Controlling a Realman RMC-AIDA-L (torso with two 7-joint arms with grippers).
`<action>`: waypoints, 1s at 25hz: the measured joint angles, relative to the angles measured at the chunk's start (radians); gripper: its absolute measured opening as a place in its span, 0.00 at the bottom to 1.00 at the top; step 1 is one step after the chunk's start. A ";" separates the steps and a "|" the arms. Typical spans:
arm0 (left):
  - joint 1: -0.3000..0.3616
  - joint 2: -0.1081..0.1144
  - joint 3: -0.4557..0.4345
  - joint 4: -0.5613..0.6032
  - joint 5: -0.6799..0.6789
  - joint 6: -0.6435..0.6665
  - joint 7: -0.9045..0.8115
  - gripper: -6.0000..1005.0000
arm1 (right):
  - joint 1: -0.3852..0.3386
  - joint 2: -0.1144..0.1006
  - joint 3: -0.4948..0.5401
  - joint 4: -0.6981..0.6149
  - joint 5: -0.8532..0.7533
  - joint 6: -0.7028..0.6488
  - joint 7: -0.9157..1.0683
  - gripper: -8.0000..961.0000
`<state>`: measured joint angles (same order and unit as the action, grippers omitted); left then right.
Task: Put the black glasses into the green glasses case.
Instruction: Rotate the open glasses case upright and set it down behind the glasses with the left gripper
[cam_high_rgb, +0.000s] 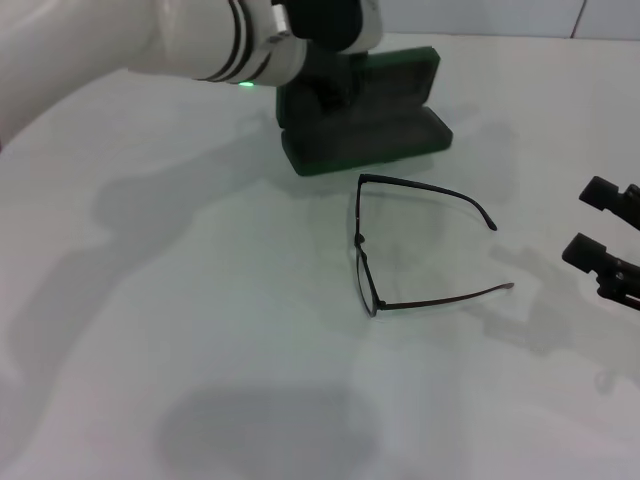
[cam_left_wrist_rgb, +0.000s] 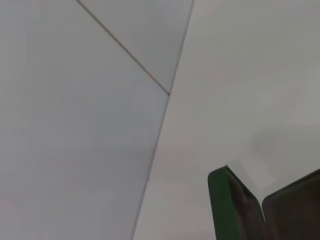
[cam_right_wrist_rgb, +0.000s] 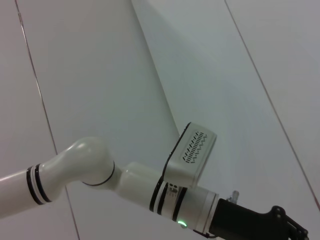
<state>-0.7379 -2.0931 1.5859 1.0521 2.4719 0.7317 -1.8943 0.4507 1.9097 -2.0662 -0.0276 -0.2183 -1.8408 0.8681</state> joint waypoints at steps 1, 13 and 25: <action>0.008 0.001 0.001 0.000 0.000 -0.019 0.001 0.16 | 0.001 0.000 0.000 0.000 0.000 0.000 0.000 0.92; 0.116 -0.001 0.140 -0.052 -0.008 -0.343 0.102 0.15 | 0.003 0.000 0.000 0.000 0.001 0.002 0.001 0.92; 0.135 0.002 0.267 -0.076 -0.059 -0.422 0.106 0.15 | 0.003 0.000 0.000 0.000 0.003 0.003 0.002 0.92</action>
<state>-0.6031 -2.0912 1.8528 0.9764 2.4132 0.3102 -1.7885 0.4541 1.9097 -2.0663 -0.0276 -0.2149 -1.8375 0.8699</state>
